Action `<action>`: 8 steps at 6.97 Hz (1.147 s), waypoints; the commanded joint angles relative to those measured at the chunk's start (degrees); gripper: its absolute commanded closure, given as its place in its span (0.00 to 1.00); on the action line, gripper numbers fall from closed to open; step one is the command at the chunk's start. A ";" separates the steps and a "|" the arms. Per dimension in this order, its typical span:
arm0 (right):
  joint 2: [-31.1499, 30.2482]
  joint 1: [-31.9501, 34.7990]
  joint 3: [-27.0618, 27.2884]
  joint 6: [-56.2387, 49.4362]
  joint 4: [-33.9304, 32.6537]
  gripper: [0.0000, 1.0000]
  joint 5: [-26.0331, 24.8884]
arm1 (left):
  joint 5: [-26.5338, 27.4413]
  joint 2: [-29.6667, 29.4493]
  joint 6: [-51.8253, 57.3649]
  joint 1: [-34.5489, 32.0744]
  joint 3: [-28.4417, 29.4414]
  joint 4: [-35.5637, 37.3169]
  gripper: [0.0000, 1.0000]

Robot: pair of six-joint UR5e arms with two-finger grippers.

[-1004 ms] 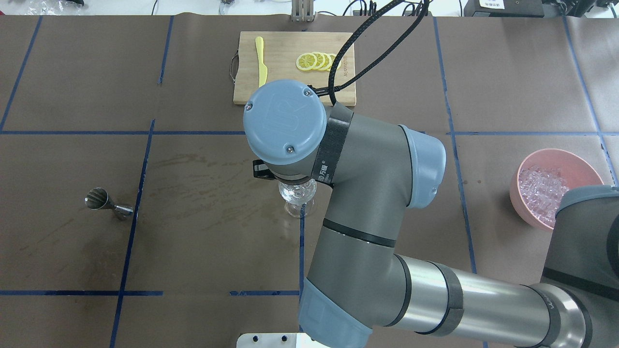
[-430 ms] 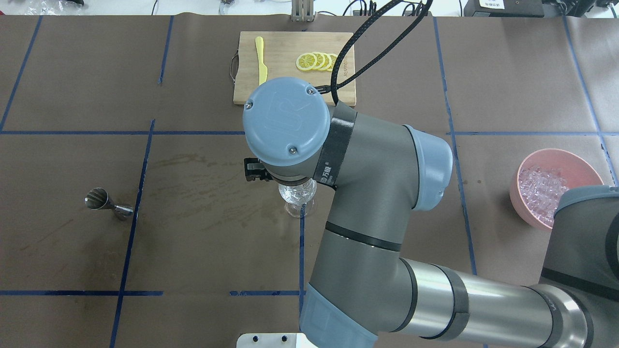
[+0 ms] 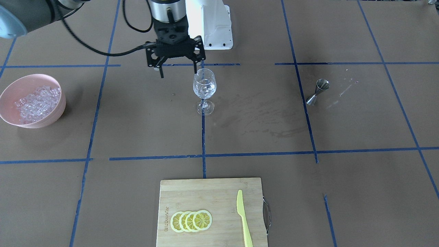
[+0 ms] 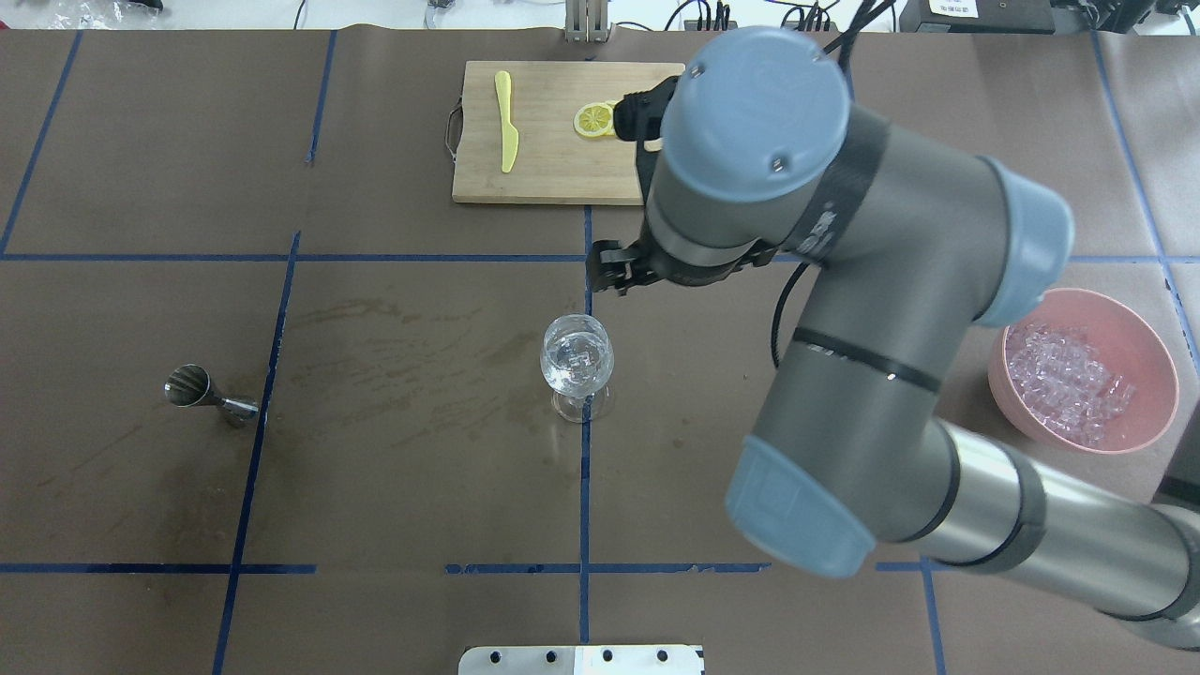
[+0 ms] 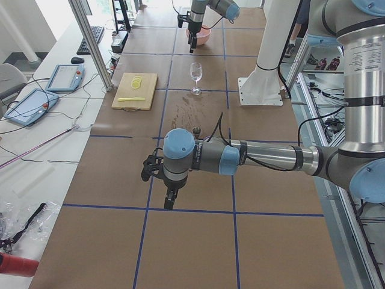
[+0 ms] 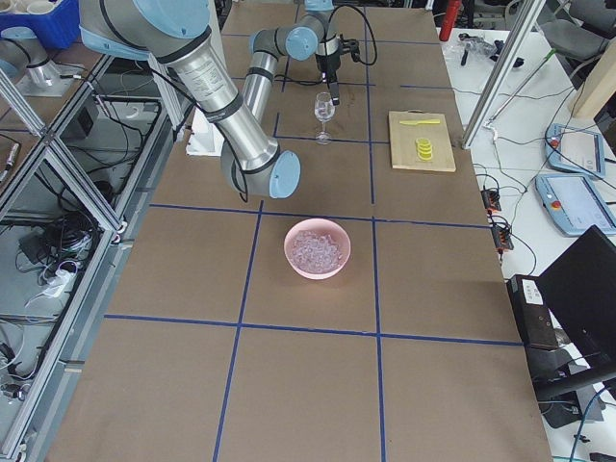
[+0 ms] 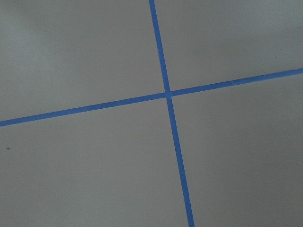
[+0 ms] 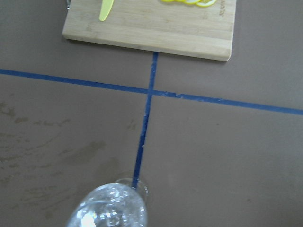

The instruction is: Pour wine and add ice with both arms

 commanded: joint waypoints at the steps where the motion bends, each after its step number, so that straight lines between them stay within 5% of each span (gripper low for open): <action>1: -8.87 12.74 0.81 -19.15 0.49 0.00 9.26 | 0.07 0.71 -0.04 0.01 0.44 0.42 0.00; 4: -21.08 28.04 -0.07 -42.73 0.41 0.00 17.97 | -0.01 2.56 0.05 -0.17 0.44 0.60 0.00; 6: -29.43 36.05 -1.47 -57.15 0.50 0.00 19.22 | -0.01 2.65 0.05 -0.17 0.09 0.51 0.00; 8: -37.26 42.38 -4.53 -60.65 0.50 0.00 22.10 | 0.16 2.65 -0.04 -0.08 0.36 0.60 0.00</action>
